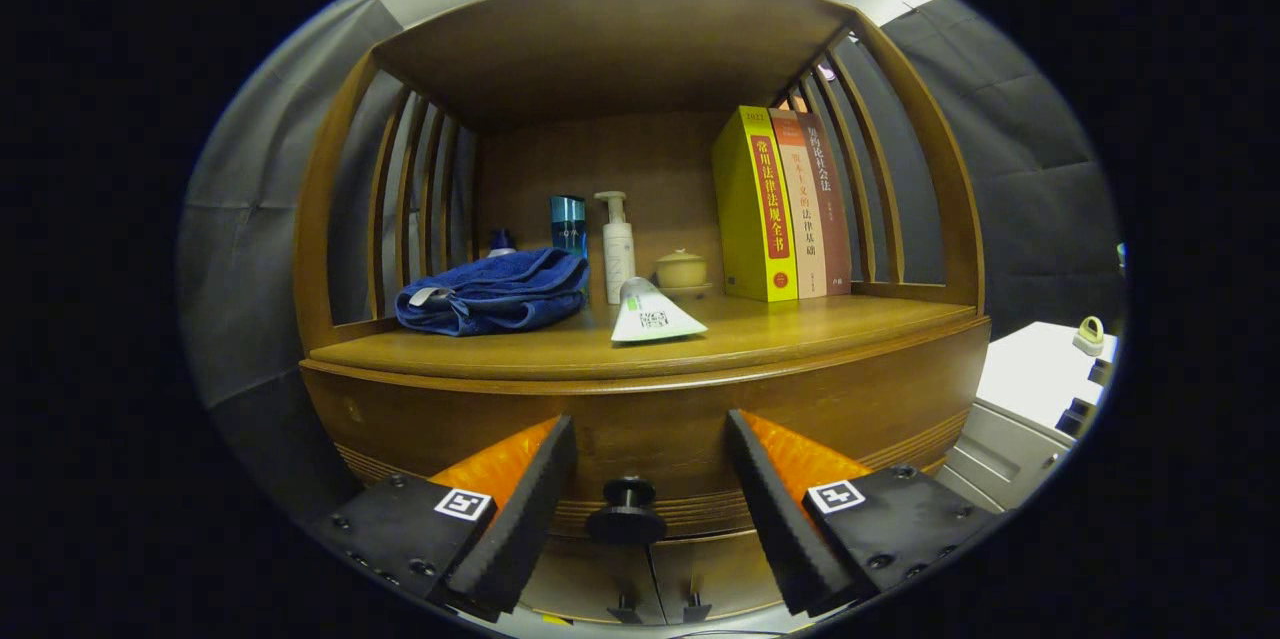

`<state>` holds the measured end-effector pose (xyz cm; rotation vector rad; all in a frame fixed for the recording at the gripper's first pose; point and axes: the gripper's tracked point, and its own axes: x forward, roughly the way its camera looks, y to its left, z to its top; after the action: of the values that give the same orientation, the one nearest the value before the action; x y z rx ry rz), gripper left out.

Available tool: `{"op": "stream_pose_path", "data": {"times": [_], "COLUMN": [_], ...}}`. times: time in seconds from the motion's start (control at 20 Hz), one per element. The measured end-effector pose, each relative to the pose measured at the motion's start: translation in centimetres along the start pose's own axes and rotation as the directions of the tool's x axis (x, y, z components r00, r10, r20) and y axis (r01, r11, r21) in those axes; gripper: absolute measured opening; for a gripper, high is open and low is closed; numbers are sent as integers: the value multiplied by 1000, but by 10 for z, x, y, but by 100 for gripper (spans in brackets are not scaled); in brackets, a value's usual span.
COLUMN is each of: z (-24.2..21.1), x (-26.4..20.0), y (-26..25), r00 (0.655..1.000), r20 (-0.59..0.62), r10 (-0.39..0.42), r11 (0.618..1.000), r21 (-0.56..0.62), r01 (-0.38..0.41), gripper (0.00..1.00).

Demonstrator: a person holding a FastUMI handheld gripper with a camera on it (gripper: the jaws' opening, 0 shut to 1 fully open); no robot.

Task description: Pull open the drawer, take out the items inside it, and place them on the countertop above the cabinet.

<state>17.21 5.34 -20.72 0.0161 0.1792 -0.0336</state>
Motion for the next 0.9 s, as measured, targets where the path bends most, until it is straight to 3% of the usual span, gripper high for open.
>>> {"op": "stream_pose_path", "data": {"times": [0.25,0.55,0.9], "z": [-17,73,158], "x": [-11,-68,-171], "y": [12,10,-18], "r00": [993,999,979], "r20": [-116,49,203], "r10": [24,-4,-14], "r11": [999,1000,991], "r21": [24,-11,132], "r01": [-21,4,-13], "gripper": [99,99,98]}}
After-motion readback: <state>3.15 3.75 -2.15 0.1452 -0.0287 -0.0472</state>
